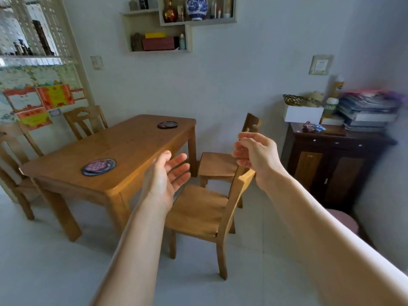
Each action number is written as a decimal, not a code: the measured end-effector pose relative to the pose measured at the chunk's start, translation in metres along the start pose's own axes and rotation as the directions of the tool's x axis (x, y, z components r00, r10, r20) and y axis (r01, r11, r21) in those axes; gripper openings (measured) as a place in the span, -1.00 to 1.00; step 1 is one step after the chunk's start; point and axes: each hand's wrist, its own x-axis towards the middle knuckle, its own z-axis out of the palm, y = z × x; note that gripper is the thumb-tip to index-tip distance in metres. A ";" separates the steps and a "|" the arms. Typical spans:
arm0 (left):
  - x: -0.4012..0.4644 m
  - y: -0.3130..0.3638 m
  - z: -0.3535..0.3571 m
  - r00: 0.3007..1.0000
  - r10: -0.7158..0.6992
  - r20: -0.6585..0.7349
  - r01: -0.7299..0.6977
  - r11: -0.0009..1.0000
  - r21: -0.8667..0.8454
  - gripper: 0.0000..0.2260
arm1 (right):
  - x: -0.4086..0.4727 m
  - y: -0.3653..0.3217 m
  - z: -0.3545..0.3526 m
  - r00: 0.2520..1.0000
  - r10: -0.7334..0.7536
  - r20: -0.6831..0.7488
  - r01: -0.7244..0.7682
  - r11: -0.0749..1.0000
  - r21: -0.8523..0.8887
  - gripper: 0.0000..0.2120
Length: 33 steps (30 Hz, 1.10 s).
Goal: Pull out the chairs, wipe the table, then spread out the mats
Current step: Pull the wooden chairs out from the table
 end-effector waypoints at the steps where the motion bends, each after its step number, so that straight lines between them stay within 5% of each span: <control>1: 0.003 -0.010 0.010 1.000 -0.012 -0.003 0.012 1.000 0.012 -0.87 | 0.009 0.005 -0.008 1.000 0.013 -0.006 -0.013 1.000 -0.004 -0.82; 11: 0.084 -0.107 0.089 0.989 -0.140 -0.045 0.142 0.988 0.060 -0.87 | 0.130 0.062 -0.062 0.995 0.095 -0.004 -0.095 0.994 -0.054 -0.81; 24: 0.249 -0.191 0.174 0.945 -0.268 -0.189 0.289 0.953 0.095 -0.88 | 0.352 0.142 -0.085 0.958 0.282 0.055 -0.249 0.910 -0.332 -0.87; 33: 0.316 -0.232 0.205 0.912 -0.220 -0.346 0.278 0.952 0.128 -0.87 | 0.461 0.190 -0.064 0.895 0.389 0.219 -0.296 0.884 -0.361 -0.77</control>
